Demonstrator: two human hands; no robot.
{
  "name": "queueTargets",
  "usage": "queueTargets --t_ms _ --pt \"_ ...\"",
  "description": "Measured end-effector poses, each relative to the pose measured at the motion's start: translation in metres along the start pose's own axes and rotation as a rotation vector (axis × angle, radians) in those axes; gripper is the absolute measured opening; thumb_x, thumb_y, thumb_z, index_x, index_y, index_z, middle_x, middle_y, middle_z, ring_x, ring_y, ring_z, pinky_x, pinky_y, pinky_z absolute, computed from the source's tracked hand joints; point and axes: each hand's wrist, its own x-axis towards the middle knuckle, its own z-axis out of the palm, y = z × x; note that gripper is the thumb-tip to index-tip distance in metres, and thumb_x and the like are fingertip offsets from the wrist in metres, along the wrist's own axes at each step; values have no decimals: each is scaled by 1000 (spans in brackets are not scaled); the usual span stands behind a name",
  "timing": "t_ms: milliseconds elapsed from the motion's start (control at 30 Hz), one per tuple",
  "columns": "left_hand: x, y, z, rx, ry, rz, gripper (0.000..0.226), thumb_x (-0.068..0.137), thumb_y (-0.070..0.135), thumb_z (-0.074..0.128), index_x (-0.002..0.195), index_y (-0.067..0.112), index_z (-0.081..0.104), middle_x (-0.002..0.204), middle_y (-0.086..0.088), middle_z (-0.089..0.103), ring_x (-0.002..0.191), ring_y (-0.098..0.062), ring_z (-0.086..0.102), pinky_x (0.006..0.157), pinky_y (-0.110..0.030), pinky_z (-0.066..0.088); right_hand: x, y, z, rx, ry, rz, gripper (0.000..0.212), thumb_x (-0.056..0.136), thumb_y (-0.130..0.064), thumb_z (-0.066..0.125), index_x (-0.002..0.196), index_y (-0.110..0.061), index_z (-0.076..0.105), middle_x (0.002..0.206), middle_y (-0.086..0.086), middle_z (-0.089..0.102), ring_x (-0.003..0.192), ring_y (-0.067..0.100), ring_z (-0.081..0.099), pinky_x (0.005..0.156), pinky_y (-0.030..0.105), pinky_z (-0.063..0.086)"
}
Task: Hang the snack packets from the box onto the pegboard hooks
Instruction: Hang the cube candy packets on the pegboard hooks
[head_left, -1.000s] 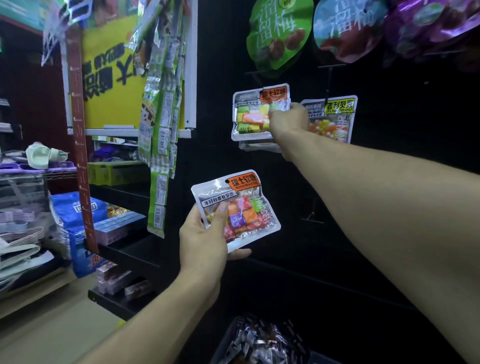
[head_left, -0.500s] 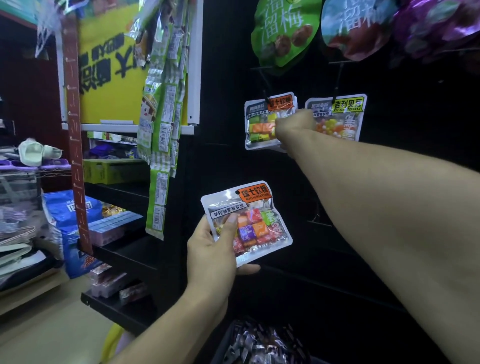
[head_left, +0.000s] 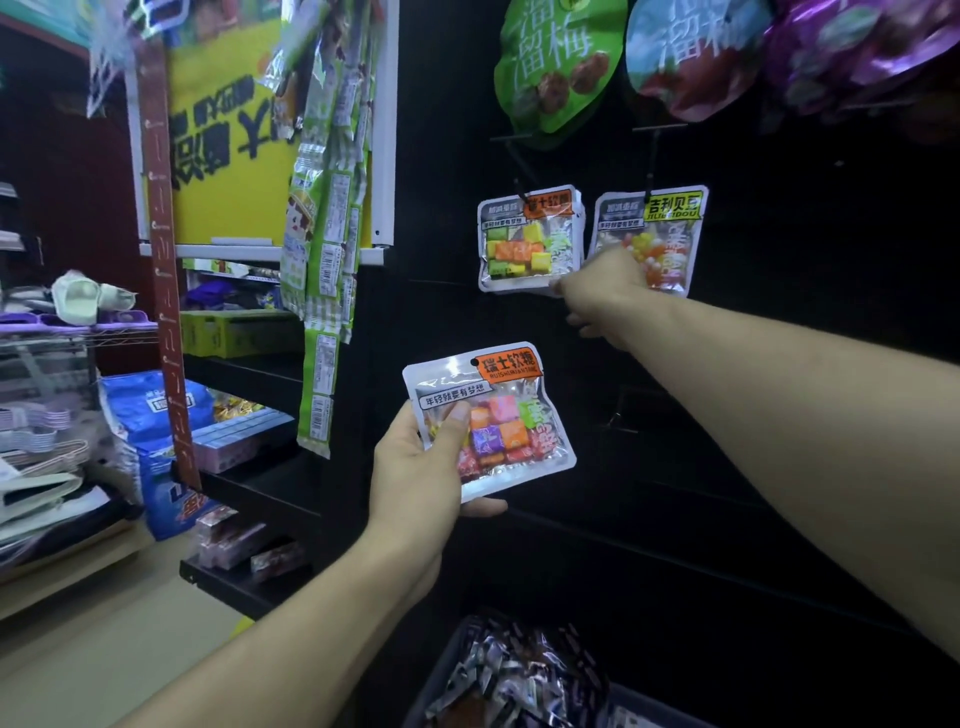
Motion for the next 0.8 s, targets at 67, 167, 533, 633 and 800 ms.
queueTargets --t_ms 67,167,533,633,800 --pt "-5 6 7 8 -23 11 12 108 25 59 112 29 69 97 3 82 82 -19 82 47 -31 59 -23 1 -15 -21 -99 -61 22 100 -26 69 100 -8 57 94 12 67 80 28 73 71 46 65" --pt "-11 14 21 2 -41 17 12 109 23 58 115 25 68 100 0 82 80 -18 81 46 -30 58 -53 8 -40 33 -331 -106 34 107 -41 55 109 -8 61 95 8 70 73 22 71 62 36 60" --pt "-3 27 52 -55 -35 -29 16 106 31 63 117 19 68 94 2 82 72 -11 80 48 -26 57 -81 31 -96 161 -677 -134 33 97 -31 73 123 -12 65 106 8 81 102 29 77 80 37 62" --pt "12 26 54 -88 36 -37 24 102 32 70 114 14 60 99 -6 79 69 -13 79 48 -26 58 -78 30 -99 149 -740 -146 42 93 -18 78 131 -17 61 110 5 80 101 24 77 77 35 63" --pt "42 29 58 -100 108 12 38 98 35 74 122 17 50 114 -5 71 83 -14 78 55 -27 61 -65 26 -72 262 -514 -180 46 88 -8 81 129 -13 60 112 12 76 89 22 79 65 29 63"
